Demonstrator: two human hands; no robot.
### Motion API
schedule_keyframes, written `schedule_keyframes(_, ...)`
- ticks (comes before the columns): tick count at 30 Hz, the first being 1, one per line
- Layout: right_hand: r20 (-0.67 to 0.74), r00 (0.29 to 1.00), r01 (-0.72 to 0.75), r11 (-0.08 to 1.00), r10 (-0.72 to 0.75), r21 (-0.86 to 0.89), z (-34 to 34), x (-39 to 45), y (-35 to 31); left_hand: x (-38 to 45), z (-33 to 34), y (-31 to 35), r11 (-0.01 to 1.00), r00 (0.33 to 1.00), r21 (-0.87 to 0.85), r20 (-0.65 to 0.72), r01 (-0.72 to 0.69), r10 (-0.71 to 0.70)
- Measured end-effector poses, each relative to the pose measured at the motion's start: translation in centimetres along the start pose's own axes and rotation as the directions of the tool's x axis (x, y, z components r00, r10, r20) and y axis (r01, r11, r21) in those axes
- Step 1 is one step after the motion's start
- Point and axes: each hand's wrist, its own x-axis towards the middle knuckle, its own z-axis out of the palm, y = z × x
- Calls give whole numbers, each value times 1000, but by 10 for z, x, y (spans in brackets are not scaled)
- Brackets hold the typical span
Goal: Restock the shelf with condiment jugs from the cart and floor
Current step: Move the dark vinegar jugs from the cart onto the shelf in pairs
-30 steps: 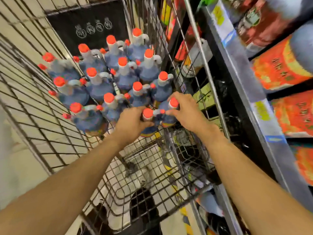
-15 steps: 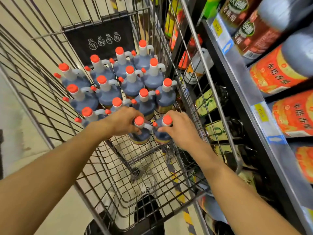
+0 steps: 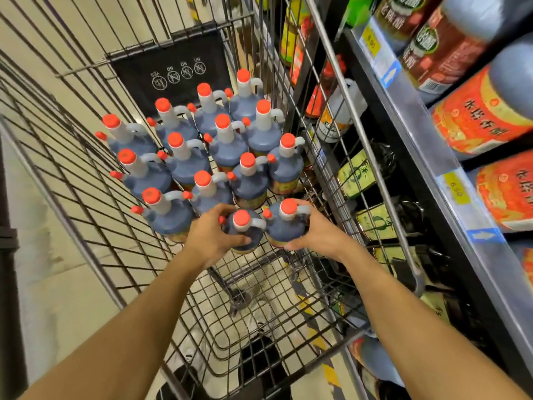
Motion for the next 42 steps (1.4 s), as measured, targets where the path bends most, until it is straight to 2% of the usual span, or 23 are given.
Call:
schedule_keyframes(4,42,998,-42,998,44,-36,-3,14,14,-14,18,-23,981,995,-170,56,92,-83)
schedule_keyframes(10,61,997,-34,999,36,-27,-3,34,31,-4,32,-37,938,987,-308,41,158,-153)
schedule_keyframes(16,95,995,-37,999,33,40,-4,36,29,6,33,-42,927,993,-355,53,121,-109)
schedule_keyframes(20,56,996,-76,996,73,56,-8,31,35,4,35,-37,908,991,-412,135,72,-17)
schedule_keyframes(24,33,996,-81,996,80,31,-16,16,24,-1,33,-29,859,980,-501,198,105,-4)
schedule_keyframes(31,-41,996,78,993,-74,93,-23,-21,-27,-18,7,7,773,981,-629,189,89,42)
schedule_keyframes(35,-45,977,212,971,-208,108,-19,-55,-68,-41,-21,34,730,982,-683,151,18,117)
schedule_keyframes(42,-170,921,379,909,-351,173,1,-145,-147,-97,-87,105,683,964,-711,26,-167,263)
